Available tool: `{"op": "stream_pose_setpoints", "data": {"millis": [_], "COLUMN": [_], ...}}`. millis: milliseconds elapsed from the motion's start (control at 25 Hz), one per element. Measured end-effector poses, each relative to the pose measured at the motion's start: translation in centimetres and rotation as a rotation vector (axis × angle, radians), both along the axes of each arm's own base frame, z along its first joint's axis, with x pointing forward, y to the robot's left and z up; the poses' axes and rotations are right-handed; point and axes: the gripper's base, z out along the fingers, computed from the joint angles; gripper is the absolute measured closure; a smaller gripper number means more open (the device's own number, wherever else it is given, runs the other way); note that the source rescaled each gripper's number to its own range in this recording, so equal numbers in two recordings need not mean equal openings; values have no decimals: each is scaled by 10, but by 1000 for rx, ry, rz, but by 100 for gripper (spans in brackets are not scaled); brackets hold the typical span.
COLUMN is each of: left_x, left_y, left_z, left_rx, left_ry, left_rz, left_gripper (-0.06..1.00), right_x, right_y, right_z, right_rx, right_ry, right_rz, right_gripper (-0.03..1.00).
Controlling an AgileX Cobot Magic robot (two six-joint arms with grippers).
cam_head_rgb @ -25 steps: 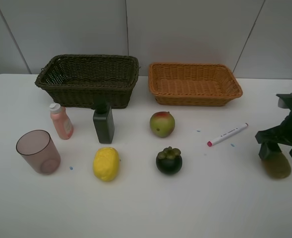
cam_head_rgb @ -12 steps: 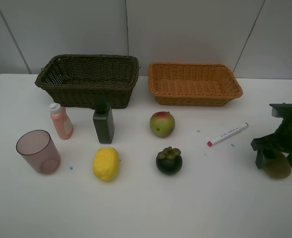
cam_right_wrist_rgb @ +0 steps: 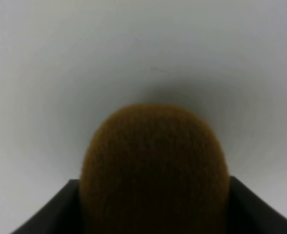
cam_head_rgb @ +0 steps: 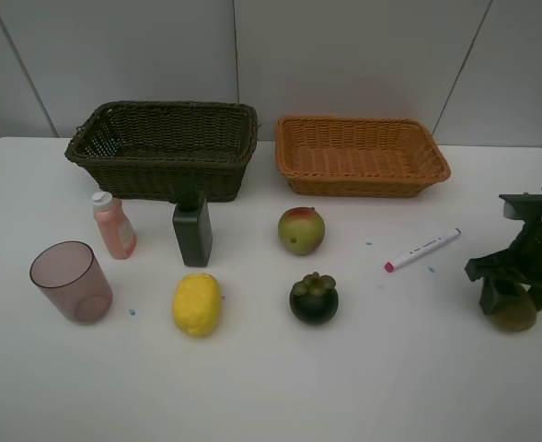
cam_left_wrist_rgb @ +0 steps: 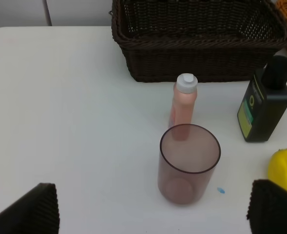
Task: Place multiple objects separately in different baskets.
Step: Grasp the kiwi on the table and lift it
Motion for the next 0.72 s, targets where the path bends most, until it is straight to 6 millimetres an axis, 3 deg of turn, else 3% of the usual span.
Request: {"op": "stream_pose_setpoints", "data": {"millis": [480,600,720], "left_x": [0,0,0], "left_y": [0,0,0], "left_z": [0,0,0], "left_rx": [0,0,0], "left_ry": [0,0,0], "left_rz": [0,0,0], "left_gripper": [-6,-6,-6], "right_x": [1,9,18], "right_y": [0,0,-2], "right_z": [2,14,41], "right_rx": [2,1,-5], "right_ry": [0,-29,-93], "right_rz": [-21,-29,-34], "right_gripper": [46,46,46]}}
